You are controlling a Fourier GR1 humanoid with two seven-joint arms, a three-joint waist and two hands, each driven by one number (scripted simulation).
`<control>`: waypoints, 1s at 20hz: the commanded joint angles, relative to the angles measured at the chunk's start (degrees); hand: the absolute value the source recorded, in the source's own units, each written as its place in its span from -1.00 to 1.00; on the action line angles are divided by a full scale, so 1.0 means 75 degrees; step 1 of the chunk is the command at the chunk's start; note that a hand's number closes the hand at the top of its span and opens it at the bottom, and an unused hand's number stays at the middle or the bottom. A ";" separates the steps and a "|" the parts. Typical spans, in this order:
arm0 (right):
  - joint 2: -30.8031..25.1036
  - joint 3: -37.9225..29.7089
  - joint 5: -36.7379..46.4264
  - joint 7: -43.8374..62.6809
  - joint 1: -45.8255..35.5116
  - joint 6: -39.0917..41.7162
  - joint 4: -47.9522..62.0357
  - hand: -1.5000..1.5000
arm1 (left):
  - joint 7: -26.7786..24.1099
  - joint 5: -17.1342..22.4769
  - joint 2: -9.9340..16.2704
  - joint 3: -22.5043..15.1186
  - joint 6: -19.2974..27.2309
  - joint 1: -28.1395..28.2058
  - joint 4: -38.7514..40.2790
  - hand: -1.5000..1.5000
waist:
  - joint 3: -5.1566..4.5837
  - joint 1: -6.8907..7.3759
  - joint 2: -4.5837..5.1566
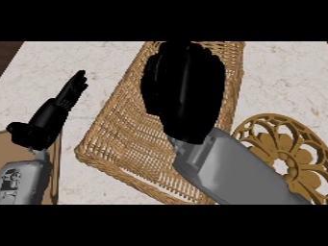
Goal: Pick the squash from the placemat and place it in the basket
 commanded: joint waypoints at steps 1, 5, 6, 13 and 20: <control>0.0087 0.0391 0.0057 0.1531 -0.0149 -0.1043 0.0515 1.00 | -0.0072 -0.0139 -0.0151 -0.0166 0.0095 0.0109 0.0047 0.00 | 0.0003 -0.0111 0.0012; 0.0088 0.0163 0.0395 0.0696 0.0173 -0.1662 0.1371 1.00 | 0.0562 0.0014 -0.0203 -0.0141 0.0188 0.0266 -0.0784 0.00 | 0.0010 -0.0129 0.0003; 0.0088 -0.0029 0.0432 0.0651 0.0181 -0.1593 0.1077 1.00 | 0.0301 -0.0101 -0.0192 -0.0176 0.0206 0.0230 -0.0561 0.00 | 0.0009 -0.0199 0.0002; 0.0089 -0.0895 0.0588 0.0090 0.0233 -0.2955 0.1606 -1.00 | 0.0351 -0.0039 -0.0133 -0.0186 0.0092 0.0438 -0.0749 0.00 | 0.0013 -0.0140 0.0029; 0.0090 -0.0957 0.0392 -0.0525 0.0136 -0.2357 0.1561 -1.00 | 0.0540 -0.0124 -0.0045 -0.0021 0.0283 0.0024 -0.0494 0.00 | 0.0009 -0.0288 0.0000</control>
